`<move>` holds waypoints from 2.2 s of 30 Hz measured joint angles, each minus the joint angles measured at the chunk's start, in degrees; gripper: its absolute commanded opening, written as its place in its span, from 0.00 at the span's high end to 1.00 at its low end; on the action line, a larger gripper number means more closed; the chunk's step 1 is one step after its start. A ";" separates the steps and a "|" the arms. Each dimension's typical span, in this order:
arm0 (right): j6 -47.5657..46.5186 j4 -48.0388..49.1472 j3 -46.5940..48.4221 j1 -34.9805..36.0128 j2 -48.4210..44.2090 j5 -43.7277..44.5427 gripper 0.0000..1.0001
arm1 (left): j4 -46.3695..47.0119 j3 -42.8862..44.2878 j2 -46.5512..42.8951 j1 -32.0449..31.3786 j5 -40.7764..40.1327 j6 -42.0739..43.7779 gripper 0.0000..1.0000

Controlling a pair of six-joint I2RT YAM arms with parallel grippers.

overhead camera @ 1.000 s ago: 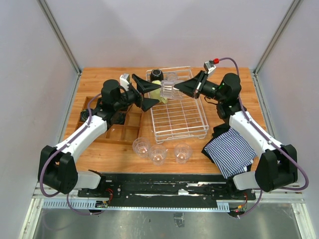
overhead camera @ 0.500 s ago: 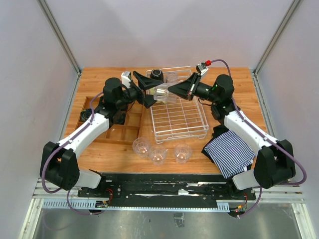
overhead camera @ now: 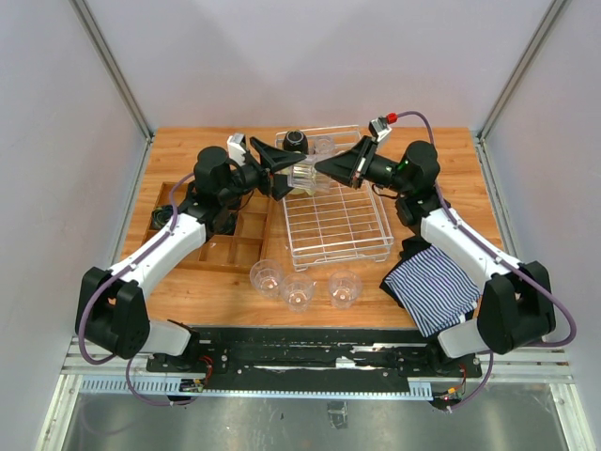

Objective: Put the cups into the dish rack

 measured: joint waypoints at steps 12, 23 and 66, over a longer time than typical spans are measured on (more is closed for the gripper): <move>-8.76 -9.35 -0.50 -1.66 -1.46 0.33 0.44 | -13.86 5.88 0.00 -0.63 -3.58 12.90 0.91; -34.73 -40.65 2.34 -12.41 -11.61 6.25 0.44 | -38.45 20.28 5.40 -3.63 -22.91 36.20 0.95; -48.92 -52.83 2.47 -16.17 -12.15 9.03 0.45 | -60.02 44.72 37.68 -17.81 -57.40 52.30 0.63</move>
